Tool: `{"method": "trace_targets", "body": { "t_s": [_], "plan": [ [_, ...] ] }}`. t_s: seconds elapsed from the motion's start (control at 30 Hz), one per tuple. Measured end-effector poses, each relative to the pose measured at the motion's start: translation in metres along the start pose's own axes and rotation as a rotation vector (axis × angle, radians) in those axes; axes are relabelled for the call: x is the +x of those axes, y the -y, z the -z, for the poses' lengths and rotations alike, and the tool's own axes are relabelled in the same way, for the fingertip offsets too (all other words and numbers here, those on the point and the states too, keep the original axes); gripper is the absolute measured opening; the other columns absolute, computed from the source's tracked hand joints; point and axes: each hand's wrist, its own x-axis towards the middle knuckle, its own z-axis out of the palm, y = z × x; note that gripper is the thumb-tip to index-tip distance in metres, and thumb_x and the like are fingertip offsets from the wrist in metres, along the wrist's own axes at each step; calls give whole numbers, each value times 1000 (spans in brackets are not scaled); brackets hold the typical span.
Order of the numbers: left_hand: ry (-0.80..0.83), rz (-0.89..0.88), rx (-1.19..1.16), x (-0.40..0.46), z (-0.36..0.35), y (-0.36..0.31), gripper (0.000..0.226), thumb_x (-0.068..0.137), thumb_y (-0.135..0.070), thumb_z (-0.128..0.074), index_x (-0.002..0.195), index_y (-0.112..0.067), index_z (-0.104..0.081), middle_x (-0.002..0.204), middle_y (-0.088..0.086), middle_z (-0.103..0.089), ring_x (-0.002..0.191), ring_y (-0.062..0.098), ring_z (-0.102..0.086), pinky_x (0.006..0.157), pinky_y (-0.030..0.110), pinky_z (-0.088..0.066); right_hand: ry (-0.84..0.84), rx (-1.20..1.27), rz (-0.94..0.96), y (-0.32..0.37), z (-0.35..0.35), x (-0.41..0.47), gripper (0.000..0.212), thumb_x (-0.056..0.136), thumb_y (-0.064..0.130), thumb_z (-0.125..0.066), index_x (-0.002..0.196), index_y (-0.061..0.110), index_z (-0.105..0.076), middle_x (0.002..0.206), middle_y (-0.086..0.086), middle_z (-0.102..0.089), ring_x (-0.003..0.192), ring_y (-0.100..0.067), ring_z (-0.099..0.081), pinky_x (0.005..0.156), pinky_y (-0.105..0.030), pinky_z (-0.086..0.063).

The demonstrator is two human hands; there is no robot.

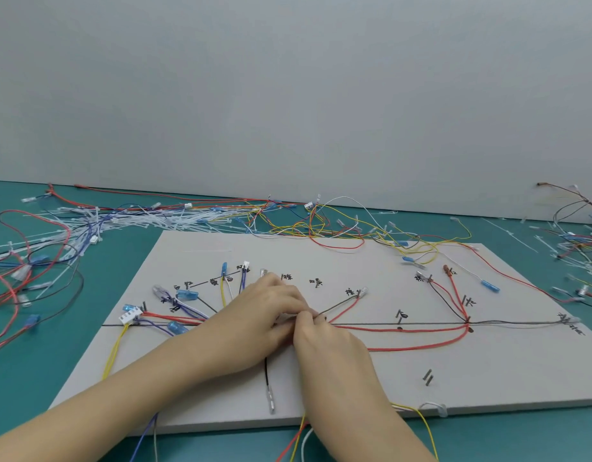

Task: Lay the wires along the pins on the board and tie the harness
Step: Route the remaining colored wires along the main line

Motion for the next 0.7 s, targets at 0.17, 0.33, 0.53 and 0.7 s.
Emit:
{"method": "trace_targets", "body": {
  "t_s": [0.17, 0.33, 0.53, 0.7],
  "plan": [
    [26, 9, 52, 7, -3, -3, 37, 96, -11, -50, 121, -33, -66, 110, -18, -63, 107, 11, -40, 96, 33, -35, -124, -35, -35, 0, 3, -7, 45, 39, 10, -86, 80, 6, -67, 67, -7, -66, 56, -15, -65, 45, -23, -19],
    [23, 15, -28, 12, -8, 0, 25, 95, -22, -55, 110, -33, -71, 101, -20, -65, 105, 5, -39, 95, 30, -36, -33, 23, -16, -6, 7, -15, 35, 41, 7, -82, 71, 12, -65, 60, -6, -63, 52, -22, -61, 48, -26, -16],
    [-49, 20, -179, 24, -9, 4, 11, 80, -19, -73, 88, -26, -78, 82, -16, -70, 92, -8, -51, 77, 5, -36, -106, 67, -41, -16, -2, -16, 37, 86, 2, -42, 117, 19, -51, 112, -6, -59, 95, -32, -50, 67, -32, -21],
    [-68, 89, -284, 30, -14, 0, 8, 79, -19, -76, 85, -24, -78, 76, -16, -69, 81, -7, -57, 68, 4, -36, -182, 432, -78, -37, -8, -7, 38, 86, 2, -47, 106, 29, -64, 105, -2, -68, 95, -16, -64, 79, -31, -48]
  ]
}}
